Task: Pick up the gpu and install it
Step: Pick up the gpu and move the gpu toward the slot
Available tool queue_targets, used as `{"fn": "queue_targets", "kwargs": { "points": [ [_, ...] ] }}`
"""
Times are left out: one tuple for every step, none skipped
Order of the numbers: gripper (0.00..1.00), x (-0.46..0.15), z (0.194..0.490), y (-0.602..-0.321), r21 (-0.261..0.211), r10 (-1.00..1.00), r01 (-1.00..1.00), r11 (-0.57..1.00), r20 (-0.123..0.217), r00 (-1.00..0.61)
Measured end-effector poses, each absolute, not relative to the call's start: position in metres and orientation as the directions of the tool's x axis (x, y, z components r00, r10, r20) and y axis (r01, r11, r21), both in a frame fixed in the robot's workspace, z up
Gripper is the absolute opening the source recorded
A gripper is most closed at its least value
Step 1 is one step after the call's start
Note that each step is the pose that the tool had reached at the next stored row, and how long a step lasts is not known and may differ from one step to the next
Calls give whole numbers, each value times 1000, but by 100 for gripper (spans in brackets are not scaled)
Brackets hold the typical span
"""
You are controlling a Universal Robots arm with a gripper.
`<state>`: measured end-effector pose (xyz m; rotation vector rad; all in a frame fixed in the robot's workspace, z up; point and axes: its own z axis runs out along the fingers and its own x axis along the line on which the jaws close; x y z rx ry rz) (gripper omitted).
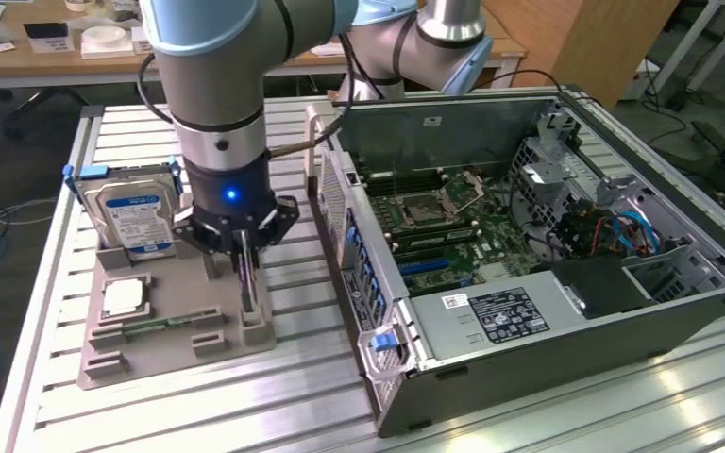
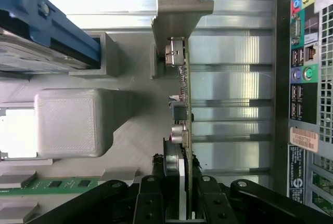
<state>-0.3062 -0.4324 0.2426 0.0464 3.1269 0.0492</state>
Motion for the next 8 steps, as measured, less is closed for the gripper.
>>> {"fn": "queue_targets", "kwargs": {
  "points": [
    [28,-306,246,-432,32,30,29,999,-14,-999],
    [28,-306,249,-432,32,30,29,999,-14,-999],
    [28,-306,252,-432,32,30,29,999,-14,-999],
    [28,-306,256,-432,32,30,29,999,-14,-999],
    [28,-306,259,-432,32,30,29,999,-14,-999],
    [28,-306,263,-432,32,30,29,999,-14,-999],
    [28,-306,266,-432,32,30,29,999,-14,-999],
    [28,-306,270,-432,32,30,29,999,-14,-999]
  ]
}}
